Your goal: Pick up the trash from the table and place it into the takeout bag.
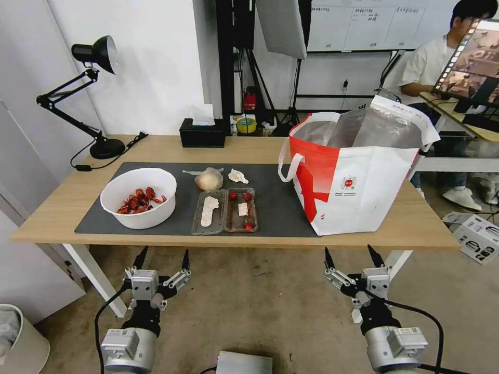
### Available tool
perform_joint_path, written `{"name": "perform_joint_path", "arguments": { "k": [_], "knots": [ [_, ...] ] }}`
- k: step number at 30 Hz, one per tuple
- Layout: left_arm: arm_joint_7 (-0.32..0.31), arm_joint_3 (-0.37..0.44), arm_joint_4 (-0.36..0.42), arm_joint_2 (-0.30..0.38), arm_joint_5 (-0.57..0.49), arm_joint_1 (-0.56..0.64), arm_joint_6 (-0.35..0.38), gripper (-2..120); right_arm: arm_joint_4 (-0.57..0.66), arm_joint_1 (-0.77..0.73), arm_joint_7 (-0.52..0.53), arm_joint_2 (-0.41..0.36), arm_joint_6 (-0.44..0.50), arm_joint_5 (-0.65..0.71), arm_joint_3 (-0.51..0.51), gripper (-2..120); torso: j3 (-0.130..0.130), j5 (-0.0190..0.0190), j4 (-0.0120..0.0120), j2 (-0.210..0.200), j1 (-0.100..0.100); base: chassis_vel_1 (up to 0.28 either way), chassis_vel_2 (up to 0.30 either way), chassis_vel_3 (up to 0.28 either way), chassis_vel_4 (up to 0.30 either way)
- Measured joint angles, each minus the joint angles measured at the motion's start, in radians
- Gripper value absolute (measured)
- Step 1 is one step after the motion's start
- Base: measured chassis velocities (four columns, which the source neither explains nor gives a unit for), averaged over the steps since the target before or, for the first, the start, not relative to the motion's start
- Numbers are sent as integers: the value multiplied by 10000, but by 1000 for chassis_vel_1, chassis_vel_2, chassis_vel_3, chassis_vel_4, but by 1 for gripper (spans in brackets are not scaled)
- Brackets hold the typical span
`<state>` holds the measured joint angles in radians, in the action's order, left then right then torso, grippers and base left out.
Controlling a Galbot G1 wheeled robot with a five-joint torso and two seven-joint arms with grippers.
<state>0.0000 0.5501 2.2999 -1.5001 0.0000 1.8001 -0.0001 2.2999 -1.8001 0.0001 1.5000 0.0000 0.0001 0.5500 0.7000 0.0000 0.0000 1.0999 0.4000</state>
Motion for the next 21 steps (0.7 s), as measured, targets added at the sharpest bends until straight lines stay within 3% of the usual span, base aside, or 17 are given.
{"name": "perform_joint_path", "arguments": {
  "k": [21],
  "knots": [
    [0,0,0,0,0,0,0,100,0,0,0,0,0,0,0,100,0,0,0,0,0,0,0,0,0]
  ]
}}
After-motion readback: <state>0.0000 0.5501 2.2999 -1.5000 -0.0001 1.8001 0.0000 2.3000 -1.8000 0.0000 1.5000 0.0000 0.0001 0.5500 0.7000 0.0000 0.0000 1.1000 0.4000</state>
